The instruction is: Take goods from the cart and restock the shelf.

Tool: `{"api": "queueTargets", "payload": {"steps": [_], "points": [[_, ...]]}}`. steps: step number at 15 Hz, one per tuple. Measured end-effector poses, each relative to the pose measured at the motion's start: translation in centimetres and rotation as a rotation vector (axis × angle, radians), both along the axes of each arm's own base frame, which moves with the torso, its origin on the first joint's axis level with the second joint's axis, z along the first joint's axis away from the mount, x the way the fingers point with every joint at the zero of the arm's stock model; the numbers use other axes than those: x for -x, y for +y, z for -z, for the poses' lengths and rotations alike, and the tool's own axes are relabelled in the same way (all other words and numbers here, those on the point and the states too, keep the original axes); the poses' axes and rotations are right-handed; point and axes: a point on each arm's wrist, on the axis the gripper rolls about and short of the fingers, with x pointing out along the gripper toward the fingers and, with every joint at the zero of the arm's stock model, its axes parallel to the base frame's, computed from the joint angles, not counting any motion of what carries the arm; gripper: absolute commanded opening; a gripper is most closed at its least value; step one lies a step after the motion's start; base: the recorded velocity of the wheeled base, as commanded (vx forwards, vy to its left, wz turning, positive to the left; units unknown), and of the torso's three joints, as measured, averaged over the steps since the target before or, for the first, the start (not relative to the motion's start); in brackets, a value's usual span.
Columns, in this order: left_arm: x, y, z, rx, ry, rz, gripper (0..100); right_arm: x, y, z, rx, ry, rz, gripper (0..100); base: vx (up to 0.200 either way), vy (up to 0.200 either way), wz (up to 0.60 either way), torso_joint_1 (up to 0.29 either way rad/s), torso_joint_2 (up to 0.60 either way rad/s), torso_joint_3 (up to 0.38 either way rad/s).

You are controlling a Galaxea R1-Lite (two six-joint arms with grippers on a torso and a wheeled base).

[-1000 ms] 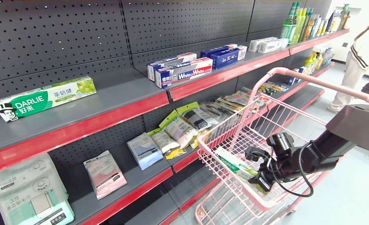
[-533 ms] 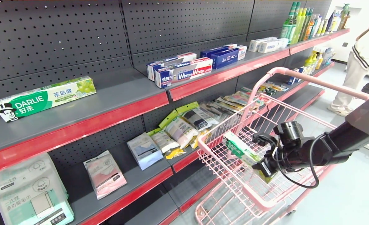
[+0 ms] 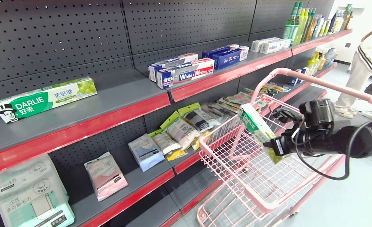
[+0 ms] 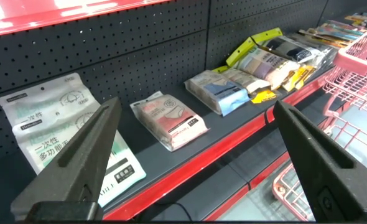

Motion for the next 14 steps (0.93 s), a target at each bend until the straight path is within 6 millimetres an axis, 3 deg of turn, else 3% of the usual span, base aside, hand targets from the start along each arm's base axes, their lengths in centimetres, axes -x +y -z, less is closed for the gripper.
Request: {"api": "queueTargets", "payload": {"steps": [3,7,11,14], "points": [[0.0,0.0,0.0,0.000,0.000,0.000,100,3.0,-0.8,-2.8,-0.010,-0.062,0.051,0,0.000,0.000,0.00,0.000,0.00,0.000],[0.0,0.0,0.0,0.000,0.000,0.000,100,9.5,-2.2,-5.4,0.001,-0.156,0.111,0,0.000,0.000,0.00,0.000,0.00,0.000],[0.0,0.0,0.0,0.000,0.000,0.000,100,16.3,-3.0,-5.4,0.045,-0.227,0.180,0,0.000,0.000,0.00,0.000,0.00,0.000],[0.0,0.0,0.0,0.000,0.000,0.000,100,19.5,-3.4,-5.4,0.070,-0.296,0.228,0,0.000,0.000,0.00,0.000,0.00,0.000]]}}
